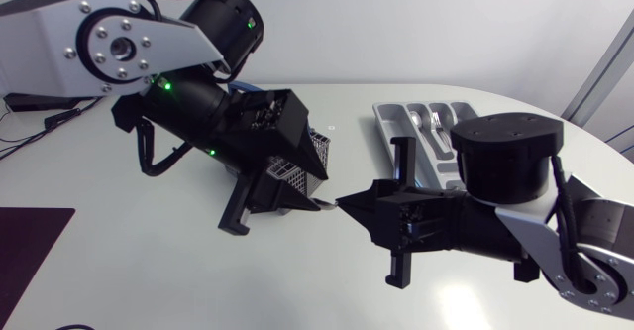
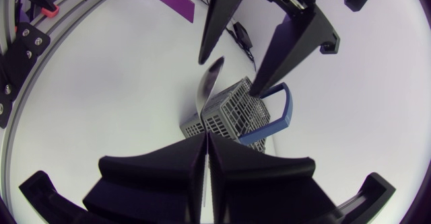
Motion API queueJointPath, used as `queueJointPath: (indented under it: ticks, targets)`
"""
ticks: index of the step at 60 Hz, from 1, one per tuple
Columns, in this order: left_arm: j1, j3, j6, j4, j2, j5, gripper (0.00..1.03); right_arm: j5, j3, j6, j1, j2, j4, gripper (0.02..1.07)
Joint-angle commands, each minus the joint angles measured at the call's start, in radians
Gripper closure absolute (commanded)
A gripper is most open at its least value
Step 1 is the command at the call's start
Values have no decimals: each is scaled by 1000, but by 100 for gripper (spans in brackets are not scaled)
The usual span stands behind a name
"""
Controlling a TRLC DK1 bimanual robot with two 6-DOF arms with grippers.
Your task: Unload the cutlery basket into the drawer organizer.
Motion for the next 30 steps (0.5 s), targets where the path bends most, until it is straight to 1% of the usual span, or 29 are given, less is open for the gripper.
queueJointPath:
  ticks: [1,9,11,12,14,19,26,30]
  targets:
    - [15,60,-79,5,31,-4,4,3,-18,-8,-24,-1,-1,101]
    - [43,126,-216,20,77,-4,4,-23,-39,-35,-119,-11,12,101]
    - [60,135,-249,45,88,-5,4,-31,-45,-44,-147,-18,13,101]
    - [73,146,-304,73,100,-7,4,-43,-51,-51,-174,-26,13,101]
    - [83,157,-340,83,108,-13,4,-49,-62,-68,-210,-34,18,101]
    - [115,161,-439,152,118,-51,4,-72,-97,-105,-300,-43,62,101]
    - [135,146,-512,192,123,-130,4,-132,-146,-174,-455,-43,119,101]
    - [146,124,-527,214,122,-176,4,-158,-169,-216,-540,-43,134,101]
